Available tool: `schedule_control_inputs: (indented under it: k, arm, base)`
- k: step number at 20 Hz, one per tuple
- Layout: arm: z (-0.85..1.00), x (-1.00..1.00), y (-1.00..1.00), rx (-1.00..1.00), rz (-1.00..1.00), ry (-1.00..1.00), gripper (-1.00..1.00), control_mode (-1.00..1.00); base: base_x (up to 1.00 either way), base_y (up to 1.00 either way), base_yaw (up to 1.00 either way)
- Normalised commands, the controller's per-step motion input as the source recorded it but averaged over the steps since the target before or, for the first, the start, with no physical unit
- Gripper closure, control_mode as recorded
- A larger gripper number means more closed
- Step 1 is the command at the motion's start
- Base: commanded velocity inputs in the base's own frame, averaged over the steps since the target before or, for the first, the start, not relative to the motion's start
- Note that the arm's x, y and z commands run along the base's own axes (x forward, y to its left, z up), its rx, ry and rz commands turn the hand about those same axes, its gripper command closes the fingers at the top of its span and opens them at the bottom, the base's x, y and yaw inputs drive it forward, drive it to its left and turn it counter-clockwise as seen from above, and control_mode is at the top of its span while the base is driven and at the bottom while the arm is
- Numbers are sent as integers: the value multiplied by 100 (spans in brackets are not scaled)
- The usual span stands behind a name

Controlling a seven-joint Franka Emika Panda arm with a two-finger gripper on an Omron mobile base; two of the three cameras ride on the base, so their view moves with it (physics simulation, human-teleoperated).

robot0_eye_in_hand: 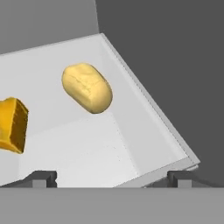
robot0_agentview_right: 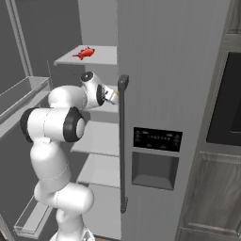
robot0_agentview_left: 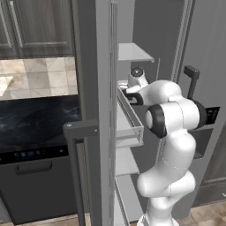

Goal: Take the cheese, fish, and potato from the fridge and place them on the plate on the dining counter to create an appetizer plate.

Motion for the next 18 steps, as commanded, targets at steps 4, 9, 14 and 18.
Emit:
schedule_control_inputs:
  k: [4, 9, 14, 18]
  arm:
    - [-16, 46, 0, 0, 0, 0, -100, -100]
    - [-17, 47, 0, 0, 0, 0, -100, -100]
    - [-14, 45, 0, 0, 0, 0, -100, -100]
    - [-16, 47, 0, 0, 0, 0, -100, -100]
  base:
    - [0, 0, 0]
    - [0, 0, 0]
    - [0, 0, 0]
    - [0, 0, 0]
